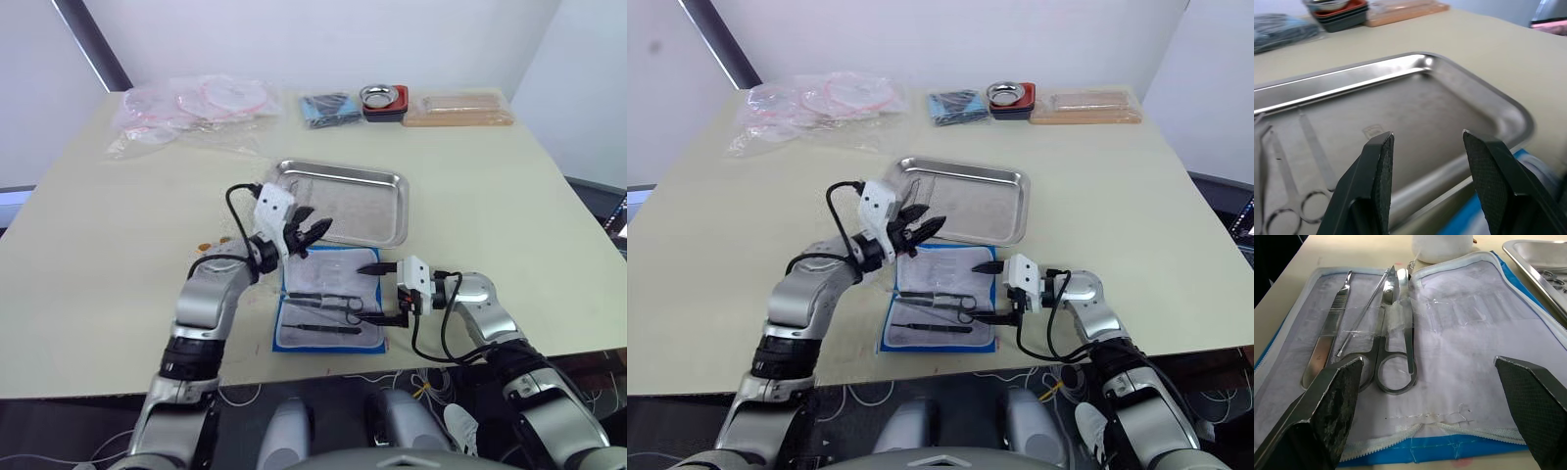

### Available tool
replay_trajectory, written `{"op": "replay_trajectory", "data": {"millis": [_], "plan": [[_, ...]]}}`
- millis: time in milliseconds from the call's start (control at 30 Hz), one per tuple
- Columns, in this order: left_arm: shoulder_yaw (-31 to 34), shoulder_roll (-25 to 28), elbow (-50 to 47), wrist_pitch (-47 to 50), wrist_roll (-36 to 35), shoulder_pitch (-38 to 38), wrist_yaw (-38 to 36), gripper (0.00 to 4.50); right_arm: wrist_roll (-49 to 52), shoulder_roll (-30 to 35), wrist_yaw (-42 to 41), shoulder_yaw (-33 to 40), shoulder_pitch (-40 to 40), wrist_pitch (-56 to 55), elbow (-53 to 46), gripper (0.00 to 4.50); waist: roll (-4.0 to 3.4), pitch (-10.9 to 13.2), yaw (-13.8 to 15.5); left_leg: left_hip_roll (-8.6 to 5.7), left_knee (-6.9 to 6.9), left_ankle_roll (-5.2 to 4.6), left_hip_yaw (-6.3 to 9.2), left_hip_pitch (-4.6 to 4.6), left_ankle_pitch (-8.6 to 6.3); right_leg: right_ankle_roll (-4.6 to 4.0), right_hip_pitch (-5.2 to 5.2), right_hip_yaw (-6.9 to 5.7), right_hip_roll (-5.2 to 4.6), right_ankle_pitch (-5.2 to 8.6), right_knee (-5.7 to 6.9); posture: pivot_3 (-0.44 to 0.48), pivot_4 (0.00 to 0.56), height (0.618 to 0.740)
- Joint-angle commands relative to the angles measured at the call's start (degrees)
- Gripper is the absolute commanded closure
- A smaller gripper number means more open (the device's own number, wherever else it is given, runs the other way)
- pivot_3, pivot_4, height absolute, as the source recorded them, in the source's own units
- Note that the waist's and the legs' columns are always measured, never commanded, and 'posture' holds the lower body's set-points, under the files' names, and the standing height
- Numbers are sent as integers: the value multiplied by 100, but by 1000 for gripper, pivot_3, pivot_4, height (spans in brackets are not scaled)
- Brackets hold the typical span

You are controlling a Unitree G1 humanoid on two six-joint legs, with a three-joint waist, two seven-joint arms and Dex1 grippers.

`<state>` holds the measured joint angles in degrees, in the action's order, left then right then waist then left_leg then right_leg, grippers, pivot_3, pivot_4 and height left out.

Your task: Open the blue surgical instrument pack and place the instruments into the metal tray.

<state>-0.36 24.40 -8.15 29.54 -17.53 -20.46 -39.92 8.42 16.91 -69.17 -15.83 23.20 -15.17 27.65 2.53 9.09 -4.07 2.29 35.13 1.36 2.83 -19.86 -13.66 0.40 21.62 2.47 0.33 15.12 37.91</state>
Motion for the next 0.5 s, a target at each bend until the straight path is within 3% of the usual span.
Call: {"op": "replay_trajectory", "data": {"millis": [33, 267, 400, 433, 500], "plan": [[210, 495, -392, -301, -348, 314, -777, 2140, -477, 6, 56, -419, -391, 257, 583, 0, -10, 6, -4, 1, -2, 0, -2, 1, 0, -1, 0, 1, 0, 1, -1, 0, 150, 740], [518, 1602, -360, -1499, -533, 1135, -2362, 2140, -487, 84, -10, -427, -427, 223, 576, 0, -14, 16, 10, 10, -12, 1, 4, 1, -2, -9, 10, 1, -19, 5, -6, 0, 150, 740], [685, 2141, -96, -2036, -651, 1469, -3177, 441, -497, 127, -62, -396, -349, 182, 685, 0, -14, 17, 32, 24, -21, 2, 5, 1, -3, -16, 17, -5, -42, 10, -17, 0, 150, 740], [745, 2225, -52, -2234, -769, 1543, -3490, 153, -495, 133, -72, -392, -335, 177, 703, 0, -13, 17, 33, 24, -21, 2, 3, 1, -2, -16, 17, -5, -44, 10, -17, 0, 150, 740], [867, 2383, 85, -2438, -994, 1646, -3983, 23, -495, 139, -97, -399, -317, 169, 725, 0, -15, 18, 36, 31, -21, 3, -2, 0, -4, -16, 20, -5, -50, 10, -27, 0, 150, 740]]}}
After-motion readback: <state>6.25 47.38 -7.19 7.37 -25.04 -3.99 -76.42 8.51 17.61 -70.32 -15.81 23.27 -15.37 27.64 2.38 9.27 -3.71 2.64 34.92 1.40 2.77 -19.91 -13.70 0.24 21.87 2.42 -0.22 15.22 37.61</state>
